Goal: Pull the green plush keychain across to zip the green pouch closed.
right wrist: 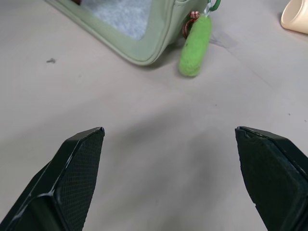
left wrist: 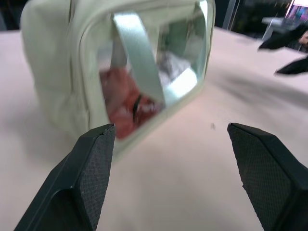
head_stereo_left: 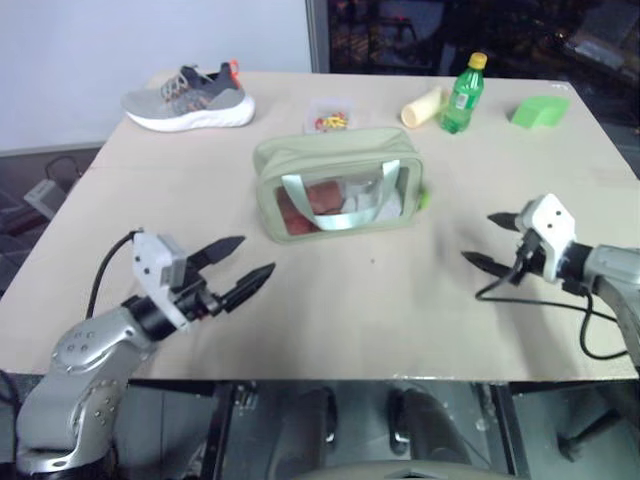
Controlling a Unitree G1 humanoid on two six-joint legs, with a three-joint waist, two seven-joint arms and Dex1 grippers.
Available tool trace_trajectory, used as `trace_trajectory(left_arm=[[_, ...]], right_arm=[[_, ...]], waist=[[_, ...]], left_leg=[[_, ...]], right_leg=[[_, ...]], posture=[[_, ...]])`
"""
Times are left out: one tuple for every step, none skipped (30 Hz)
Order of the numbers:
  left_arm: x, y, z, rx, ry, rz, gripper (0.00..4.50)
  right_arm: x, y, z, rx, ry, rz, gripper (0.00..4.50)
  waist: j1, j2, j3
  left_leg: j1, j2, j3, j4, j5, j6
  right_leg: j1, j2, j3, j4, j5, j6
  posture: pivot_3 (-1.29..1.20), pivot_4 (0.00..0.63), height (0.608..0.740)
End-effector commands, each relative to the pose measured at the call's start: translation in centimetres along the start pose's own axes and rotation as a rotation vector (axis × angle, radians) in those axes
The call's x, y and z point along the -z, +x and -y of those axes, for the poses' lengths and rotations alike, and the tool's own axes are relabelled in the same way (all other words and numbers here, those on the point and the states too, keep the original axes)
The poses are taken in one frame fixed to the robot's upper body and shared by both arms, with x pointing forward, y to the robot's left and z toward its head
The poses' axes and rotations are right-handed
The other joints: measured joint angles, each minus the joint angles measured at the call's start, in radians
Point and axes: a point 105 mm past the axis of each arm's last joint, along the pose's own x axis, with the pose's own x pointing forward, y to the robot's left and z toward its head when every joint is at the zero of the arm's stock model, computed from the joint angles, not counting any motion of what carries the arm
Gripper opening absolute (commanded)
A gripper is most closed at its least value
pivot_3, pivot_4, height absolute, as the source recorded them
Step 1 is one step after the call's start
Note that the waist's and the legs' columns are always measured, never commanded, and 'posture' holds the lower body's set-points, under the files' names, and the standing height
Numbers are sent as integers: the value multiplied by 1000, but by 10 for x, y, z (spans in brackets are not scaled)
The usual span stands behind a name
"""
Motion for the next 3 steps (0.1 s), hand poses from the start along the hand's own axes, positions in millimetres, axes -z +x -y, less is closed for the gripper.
trace_trajectory(left_arm=[[-8, -6, 10, 44, 29, -2, 3842], [-7, -8, 11, 49, 22, -9, 3842], [-6, -9, 12, 49, 22, -14, 3842]], right_arm=[[-14, -11, 8, 29, -53, 24, 4414], [-14, -10, 9, 32, -54, 24, 4414], [-14, -10, 10, 35, -55, 23, 4414]], waist=[[1, 0, 0], [2, 0, 0], [2, 0, 0]], left_leg=[[0, 0, 0, 0, 0, 0], [0, 0, -1, 0, 0, 0], [-1, 0, -1, 0, 0, 0]], right_leg=[[0, 0, 0, 0, 0, 0], [0, 0, 0, -1, 0, 0], [0, 0, -1, -2, 0, 0]], posture=[[0, 150, 740], [0, 150, 740], [0, 150, 740]])
